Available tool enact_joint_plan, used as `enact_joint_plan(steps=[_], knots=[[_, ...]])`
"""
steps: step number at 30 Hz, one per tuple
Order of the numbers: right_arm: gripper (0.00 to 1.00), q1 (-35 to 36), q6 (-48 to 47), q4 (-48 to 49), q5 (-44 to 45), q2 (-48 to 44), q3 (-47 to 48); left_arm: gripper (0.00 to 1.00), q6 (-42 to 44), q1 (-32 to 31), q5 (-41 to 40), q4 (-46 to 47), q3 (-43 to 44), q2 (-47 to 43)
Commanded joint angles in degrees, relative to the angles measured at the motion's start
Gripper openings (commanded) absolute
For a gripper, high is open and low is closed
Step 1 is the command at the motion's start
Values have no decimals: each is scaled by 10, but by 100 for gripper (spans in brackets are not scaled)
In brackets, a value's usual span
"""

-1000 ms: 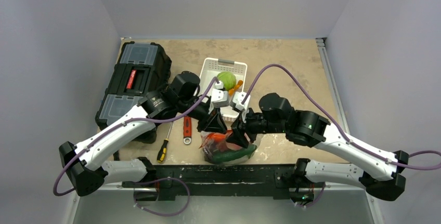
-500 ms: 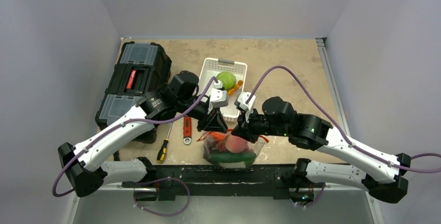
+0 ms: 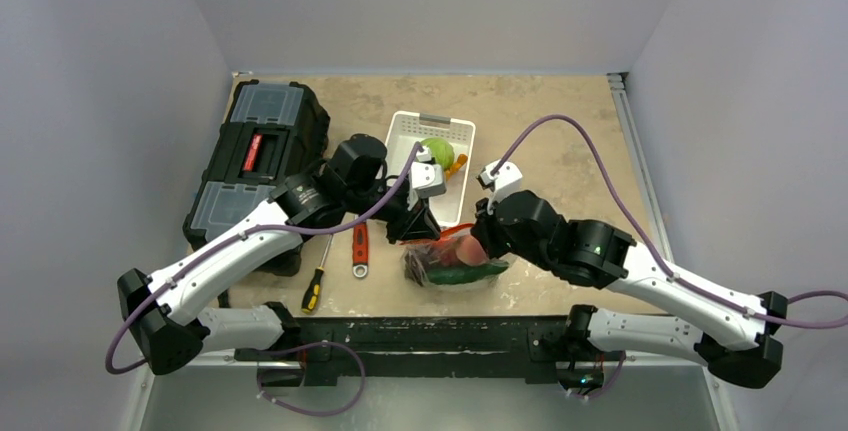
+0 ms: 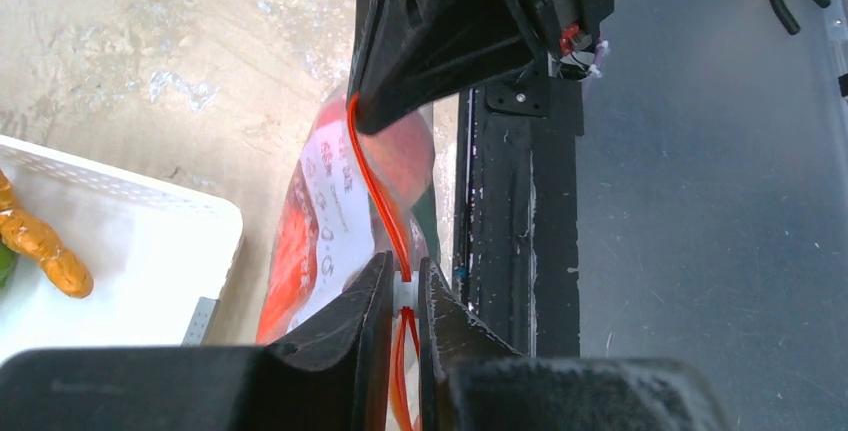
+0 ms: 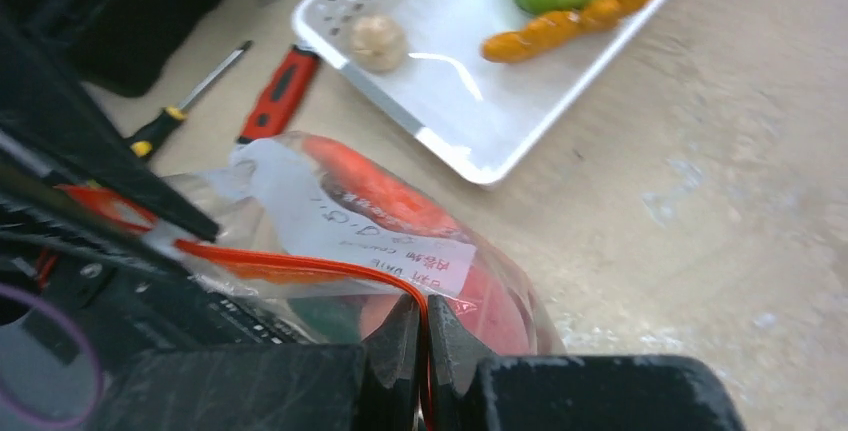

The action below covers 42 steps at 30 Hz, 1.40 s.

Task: Place the food in the zip-top bag and seal the zipper

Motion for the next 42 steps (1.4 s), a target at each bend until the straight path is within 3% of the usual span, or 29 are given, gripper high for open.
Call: enact_joint_plan(steps=[1,17,24,32,42], knots=[[0,-9,74,-112,185,4,29,0,-16,-3,1,-19,33,-3],[0,-9,135,-185,246,3,66,0,0,-2,-50,-44,43,-6],[0,-9,138,-186,250,0,66,39,-8,-1,-31,-27,37,-14],[0,-9,185,-230,304,-1,84,64,-28,-1,-122,63,-21,-90],[0,-48,222,-281,404,51,143,67,-31,-1,-274,106,-53,-139]])
